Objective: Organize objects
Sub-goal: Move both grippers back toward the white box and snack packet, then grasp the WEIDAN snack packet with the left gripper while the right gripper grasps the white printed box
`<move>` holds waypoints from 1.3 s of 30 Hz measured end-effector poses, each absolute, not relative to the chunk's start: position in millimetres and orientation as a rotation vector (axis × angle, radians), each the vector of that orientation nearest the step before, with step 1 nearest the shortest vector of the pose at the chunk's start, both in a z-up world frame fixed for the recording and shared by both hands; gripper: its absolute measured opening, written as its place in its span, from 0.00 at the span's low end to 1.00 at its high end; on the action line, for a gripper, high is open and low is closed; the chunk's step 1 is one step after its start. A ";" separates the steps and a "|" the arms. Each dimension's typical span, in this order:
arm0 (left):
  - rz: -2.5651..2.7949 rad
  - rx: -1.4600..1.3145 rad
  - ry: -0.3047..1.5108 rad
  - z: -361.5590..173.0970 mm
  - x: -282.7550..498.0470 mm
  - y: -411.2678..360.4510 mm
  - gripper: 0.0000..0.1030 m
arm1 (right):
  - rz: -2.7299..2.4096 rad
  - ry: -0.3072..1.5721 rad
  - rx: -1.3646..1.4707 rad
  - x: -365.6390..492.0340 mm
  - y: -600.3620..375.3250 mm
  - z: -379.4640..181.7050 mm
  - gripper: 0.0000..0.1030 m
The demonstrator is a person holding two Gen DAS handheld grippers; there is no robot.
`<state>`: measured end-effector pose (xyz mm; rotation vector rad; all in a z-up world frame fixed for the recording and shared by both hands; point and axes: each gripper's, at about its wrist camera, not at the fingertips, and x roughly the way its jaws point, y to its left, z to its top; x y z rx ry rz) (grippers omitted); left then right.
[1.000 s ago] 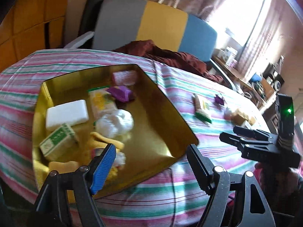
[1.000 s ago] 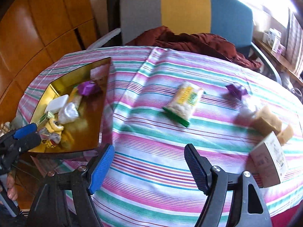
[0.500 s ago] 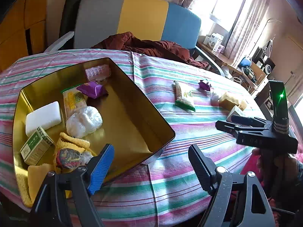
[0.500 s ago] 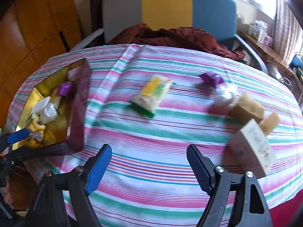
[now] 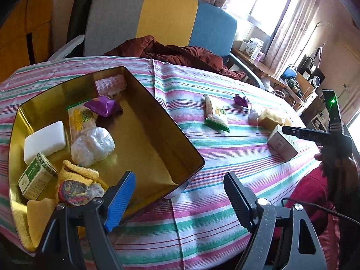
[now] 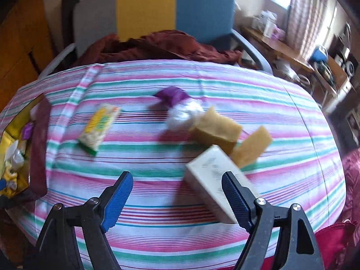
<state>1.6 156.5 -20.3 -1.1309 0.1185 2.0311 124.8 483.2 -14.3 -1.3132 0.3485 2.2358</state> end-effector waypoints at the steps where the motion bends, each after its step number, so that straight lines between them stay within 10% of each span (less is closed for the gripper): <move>1: 2.030 -1.132 0.120 -20.6 1.5 157.6 0.79 | 2.217 0.353 -1.321 126.6 490.4 -14.7 0.80; 21: 1.962 -1.101 0.170 -13.5 3.1 196.0 0.79 | 2.059 0.403 -1.539 128.6 547.4 -58.5 0.80; 25: 1.936 -1.091 0.196 -11.7 6.3 211.3 0.79 | 2.110 0.491 -1.572 120.9 539.3 -69.4 0.51; 39: 1.866 -1.098 0.278 -14.2 1.5 294.2 0.80 | 2.173 0.475 -1.653 109.2 511.5 -93.4 0.51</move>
